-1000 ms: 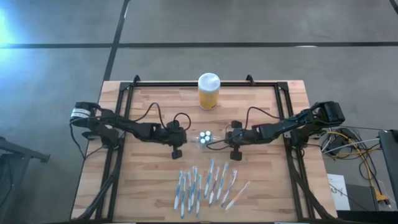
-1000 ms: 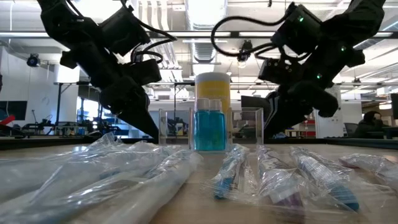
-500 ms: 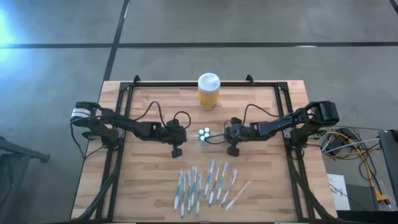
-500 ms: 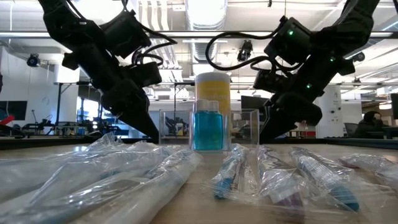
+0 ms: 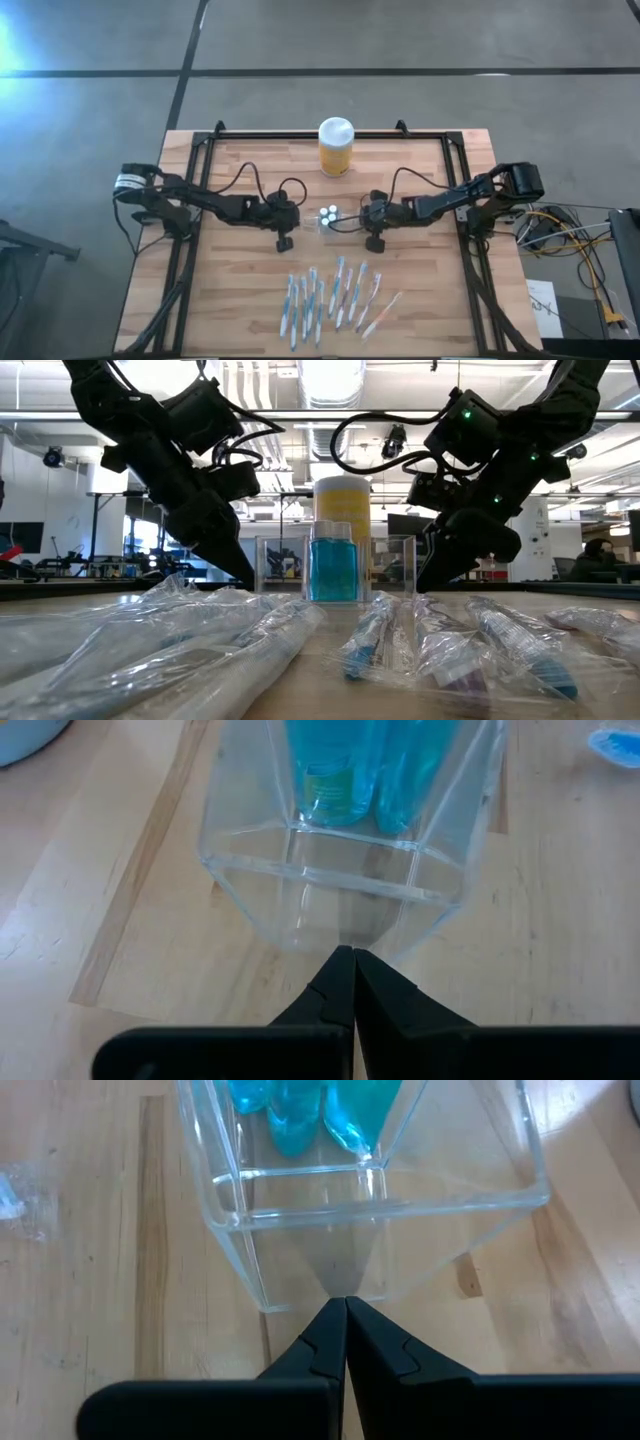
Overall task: Pick & Place toothbrushing station
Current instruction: Adjust the transparent organizer
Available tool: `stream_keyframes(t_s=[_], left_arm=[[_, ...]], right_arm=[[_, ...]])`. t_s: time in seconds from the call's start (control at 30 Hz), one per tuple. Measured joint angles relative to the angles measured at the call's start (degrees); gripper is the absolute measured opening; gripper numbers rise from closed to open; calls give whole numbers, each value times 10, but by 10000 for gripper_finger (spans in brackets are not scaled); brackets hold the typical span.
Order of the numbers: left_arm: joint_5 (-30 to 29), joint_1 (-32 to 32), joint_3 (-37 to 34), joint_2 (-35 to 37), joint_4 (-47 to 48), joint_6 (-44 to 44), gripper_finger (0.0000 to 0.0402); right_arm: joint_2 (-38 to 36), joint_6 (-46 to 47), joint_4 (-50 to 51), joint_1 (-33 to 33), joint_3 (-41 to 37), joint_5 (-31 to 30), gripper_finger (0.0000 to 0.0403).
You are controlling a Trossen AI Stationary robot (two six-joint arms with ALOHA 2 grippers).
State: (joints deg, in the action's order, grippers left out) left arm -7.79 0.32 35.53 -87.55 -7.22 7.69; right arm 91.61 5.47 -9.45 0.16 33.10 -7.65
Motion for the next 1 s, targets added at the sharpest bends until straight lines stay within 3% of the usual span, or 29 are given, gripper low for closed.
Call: stream_keyframes(t_s=[0.37, 1.0], left_arm=[[2, 0, 3, 5, 14, 3, 23], [38, 0, 3, 7, 20, 3, 16]], right_arm=[[-3, 10, 0, 1, 0, 8, 8], [-5, 20, 38, 1, -1, 4, 8]])
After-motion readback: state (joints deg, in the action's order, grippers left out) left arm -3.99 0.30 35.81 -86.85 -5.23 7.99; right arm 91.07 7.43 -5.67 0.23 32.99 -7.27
